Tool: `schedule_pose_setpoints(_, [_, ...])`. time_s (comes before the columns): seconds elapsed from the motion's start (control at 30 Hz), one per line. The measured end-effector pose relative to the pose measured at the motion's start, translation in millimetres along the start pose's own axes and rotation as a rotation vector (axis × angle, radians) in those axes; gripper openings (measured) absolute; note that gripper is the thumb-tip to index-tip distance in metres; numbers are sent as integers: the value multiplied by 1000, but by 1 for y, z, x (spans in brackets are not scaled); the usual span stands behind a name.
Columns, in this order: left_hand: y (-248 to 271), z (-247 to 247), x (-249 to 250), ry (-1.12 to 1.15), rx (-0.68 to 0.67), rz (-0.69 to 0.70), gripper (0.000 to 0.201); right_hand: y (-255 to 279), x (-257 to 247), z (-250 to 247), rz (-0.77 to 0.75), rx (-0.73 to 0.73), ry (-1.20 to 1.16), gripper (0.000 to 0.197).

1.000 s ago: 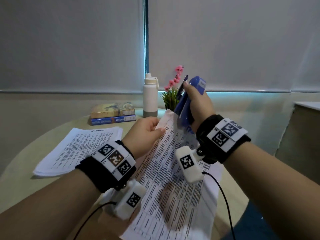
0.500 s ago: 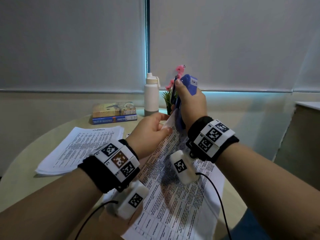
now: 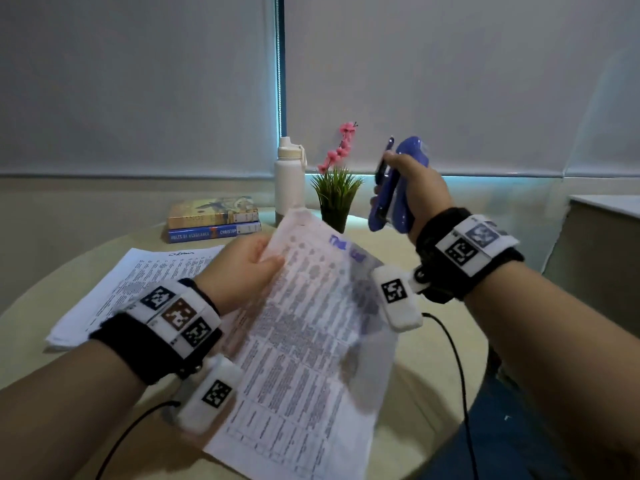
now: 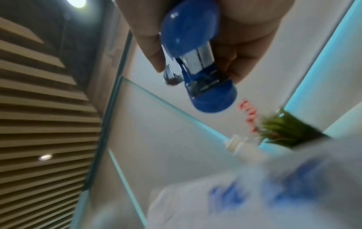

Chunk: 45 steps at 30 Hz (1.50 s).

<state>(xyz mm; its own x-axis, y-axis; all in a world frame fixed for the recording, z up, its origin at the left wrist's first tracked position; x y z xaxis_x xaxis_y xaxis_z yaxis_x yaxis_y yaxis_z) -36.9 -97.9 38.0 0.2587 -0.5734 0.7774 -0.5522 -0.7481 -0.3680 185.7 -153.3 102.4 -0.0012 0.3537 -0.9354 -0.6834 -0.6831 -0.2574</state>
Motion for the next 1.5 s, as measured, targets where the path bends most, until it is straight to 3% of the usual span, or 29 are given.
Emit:
schedule_pose_setpoints(0.07, [1,-17,-17,30,48,-48,18,-12,7,-27,133,-56,69,13])
schedule_pose_setpoints(0.13, [1,-35,-36,37,101,-75,20,-18,19,-53,288,-107,272,19])
schedule_pose_setpoints(0.23, [4,-55,-53,39,151,-105,17,-24,46,-84,470,-135,569,11])
schedule_pose_setpoints(0.37, [11,-67,-62,106,174,-122,26,-43,69,-98,321,-194,1330,26])
schedule_pose_setpoints(0.43, [14,-71,-66,141,189,-130,30,-42,75,-96,295,-260,1571,26])
schedule_pose_setpoints(0.5, [17,-74,-68,191,211,-111,26,-39,80,-95,301,-284,1698,27])
schedule_pose_setpoints(0.53, [20,-74,-66,228,202,-112,10,-37,83,-95,272,-285,1744,27])
schedule_pose_setpoints(0.7, [27,-79,-62,286,125,-99,65,-40,99,-100,262,-309,1790,29])
schedule_pose_setpoints(0.8, [28,-78,-59,281,123,-92,77,-45,112,-102,324,-320,1794,36])
schedule_pose_setpoints(0.9, [27,-77,-57,305,121,-93,72,-41,104,-100,288,-282,1751,44])
schedule_pose_setpoints(0.97, [28,-74,-53,321,123,-82,51,-38,85,-98,159,-174,1553,44])
schedule_pose_setpoints(1.07, [26,-69,-43,368,127,-46,34,-12,46,-91,-26,-35,832,39])
schedule_pose_setpoints(1.1, [23,-67,-39,404,135,-40,33,8,36,-86,28,-48,553,37])
schedule_pose_setpoints(1.17, [17,-59,-27,490,145,-48,18,51,32,-81,205,-242,197,59])
schedule_pose_setpoints(1.23, [11,-48,-11,531,157,-45,19,85,41,-73,283,-427,110,80])
schedule_pose_setpoints(1.3, [9,-33,4,553,177,-46,24,109,52,-66,252,-516,24,59])
schedule_pose_setpoints(1.37, [8,-17,12,589,196,-54,21,122,58,-63,205,-421,-80,36])
schedule_pose_setpoints(1.43, [12,-6,15,584,179,-42,21,124,60,-67,162,-288,-160,37])
schedule_pose_setpoints(1.5, [21,-1,12,477,49,-63,34,123,57,-70,96,-199,-215,40])
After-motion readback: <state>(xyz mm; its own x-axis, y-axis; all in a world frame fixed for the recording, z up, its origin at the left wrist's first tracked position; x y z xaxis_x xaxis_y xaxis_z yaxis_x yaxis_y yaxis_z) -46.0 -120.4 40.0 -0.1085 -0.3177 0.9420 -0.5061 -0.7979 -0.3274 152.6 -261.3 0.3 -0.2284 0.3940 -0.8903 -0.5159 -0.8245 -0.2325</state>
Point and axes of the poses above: each hand's wrist, its own y-axis away from the middle knuckle, its own z-axis out of the palm, x = y × z, the point moved 1 cm from there along -y, towards the middle knuckle, and after that the axes turned 4 degrees about x, right-handed, at the moved point
